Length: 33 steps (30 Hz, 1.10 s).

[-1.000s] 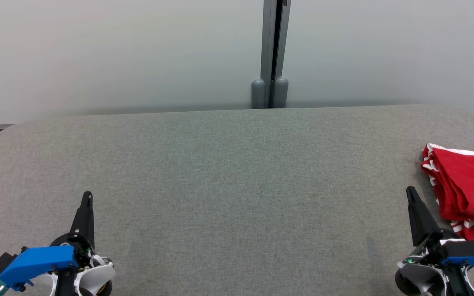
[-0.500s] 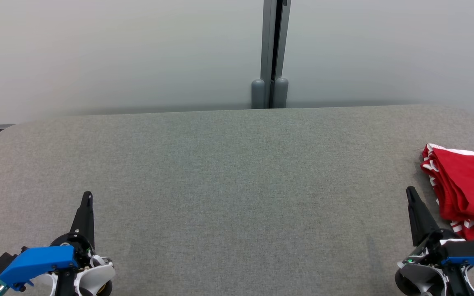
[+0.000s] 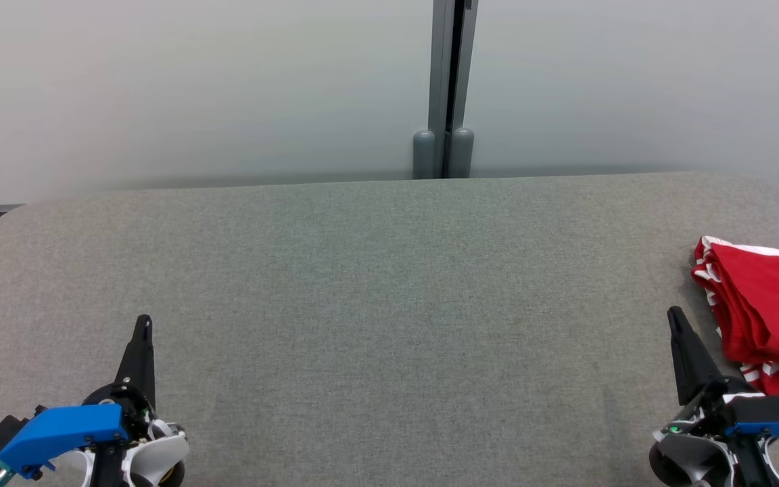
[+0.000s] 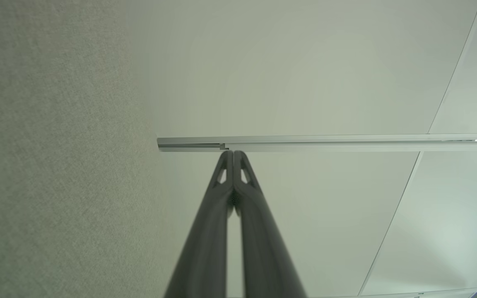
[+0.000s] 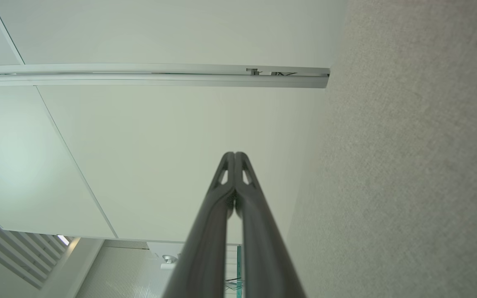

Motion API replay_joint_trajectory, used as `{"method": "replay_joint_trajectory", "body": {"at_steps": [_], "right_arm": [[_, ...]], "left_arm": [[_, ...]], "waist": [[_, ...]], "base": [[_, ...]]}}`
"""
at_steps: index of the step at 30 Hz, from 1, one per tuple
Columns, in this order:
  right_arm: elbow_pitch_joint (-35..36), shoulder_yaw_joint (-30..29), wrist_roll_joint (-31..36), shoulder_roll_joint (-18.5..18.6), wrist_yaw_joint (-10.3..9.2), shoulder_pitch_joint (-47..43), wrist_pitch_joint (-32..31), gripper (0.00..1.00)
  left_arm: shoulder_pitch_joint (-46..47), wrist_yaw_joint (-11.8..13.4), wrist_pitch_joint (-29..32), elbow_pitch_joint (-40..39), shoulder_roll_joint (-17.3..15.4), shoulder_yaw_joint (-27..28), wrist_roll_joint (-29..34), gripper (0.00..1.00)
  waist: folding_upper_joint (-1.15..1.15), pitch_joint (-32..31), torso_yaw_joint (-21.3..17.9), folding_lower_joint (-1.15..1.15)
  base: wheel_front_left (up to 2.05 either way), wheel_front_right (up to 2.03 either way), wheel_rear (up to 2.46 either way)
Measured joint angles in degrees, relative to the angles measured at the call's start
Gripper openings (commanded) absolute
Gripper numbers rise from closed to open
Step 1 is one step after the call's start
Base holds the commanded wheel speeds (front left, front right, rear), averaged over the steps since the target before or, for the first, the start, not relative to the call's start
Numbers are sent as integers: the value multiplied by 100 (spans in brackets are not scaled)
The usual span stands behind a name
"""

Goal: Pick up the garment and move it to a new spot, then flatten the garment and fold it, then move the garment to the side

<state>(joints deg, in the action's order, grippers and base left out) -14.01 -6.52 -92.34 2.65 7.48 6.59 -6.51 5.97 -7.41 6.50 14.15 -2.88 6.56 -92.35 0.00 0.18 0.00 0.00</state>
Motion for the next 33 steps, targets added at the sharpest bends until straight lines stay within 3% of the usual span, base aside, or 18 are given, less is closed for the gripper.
{"method": "replay_joint_trajectory", "body": {"at_steps": [33], "right_arm": [[0, 0, 0, 0, 0, -1, 0, 0]], "left_arm": [[0, -1, 0, -1, 0, 0, 0, 0]], "waist": [[0, 0, 0, 0]], "base": [[0, 0, 0]]}}
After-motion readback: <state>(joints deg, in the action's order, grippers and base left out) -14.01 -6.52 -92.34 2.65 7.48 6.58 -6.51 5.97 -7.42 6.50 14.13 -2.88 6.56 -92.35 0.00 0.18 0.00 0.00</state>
